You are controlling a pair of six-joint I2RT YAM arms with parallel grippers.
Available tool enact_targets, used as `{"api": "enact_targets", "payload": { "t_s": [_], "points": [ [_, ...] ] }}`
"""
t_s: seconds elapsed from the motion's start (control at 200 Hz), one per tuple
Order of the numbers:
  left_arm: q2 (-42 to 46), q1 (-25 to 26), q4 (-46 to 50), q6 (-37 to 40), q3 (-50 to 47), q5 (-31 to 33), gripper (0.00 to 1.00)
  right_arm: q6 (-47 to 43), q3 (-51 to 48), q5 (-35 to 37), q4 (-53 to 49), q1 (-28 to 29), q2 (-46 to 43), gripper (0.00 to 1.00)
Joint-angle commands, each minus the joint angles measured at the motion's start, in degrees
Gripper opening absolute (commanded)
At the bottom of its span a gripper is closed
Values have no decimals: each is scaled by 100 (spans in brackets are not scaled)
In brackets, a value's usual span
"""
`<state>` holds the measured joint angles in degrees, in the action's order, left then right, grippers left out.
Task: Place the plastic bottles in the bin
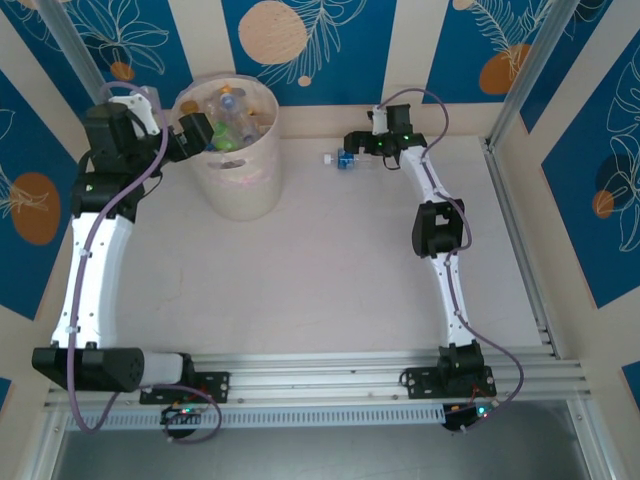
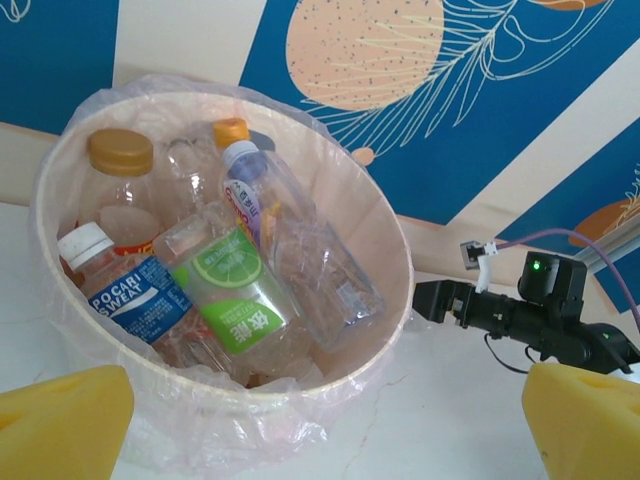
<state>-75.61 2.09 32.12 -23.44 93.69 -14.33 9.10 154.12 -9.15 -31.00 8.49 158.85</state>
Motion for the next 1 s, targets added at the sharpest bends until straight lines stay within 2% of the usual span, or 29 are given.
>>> {"api": "enact_targets", "payload": {
  "t_s": [0.0, 0.12, 0.26, 0.475, 0.655, 0.995],
  "points": [
    [74, 122, -212, 50, -131, 4, 100, -1, 222, -395, -303, 60, 82, 99],
    [69, 183, -258, 26, -149, 39, 100, -64, 97, -599, -713, 167, -125, 99],
    [90, 185, -276, 37, -149, 104, 100, -430, -602, -575, -901, 367, -622, 98],
    [126, 187, -268, 65, -163, 157, 100, -719, -717, 504, -1190, 702, -608, 99],
    [142, 187, -241, 59, -167, 167, 100, -722, -282, 1283, -1338, 884, -226, 98],
    [203, 195, -250, 24, -236, 220, 100, -479, -67, 2018, -1104, 1041, 52, 98]
  ]
}}
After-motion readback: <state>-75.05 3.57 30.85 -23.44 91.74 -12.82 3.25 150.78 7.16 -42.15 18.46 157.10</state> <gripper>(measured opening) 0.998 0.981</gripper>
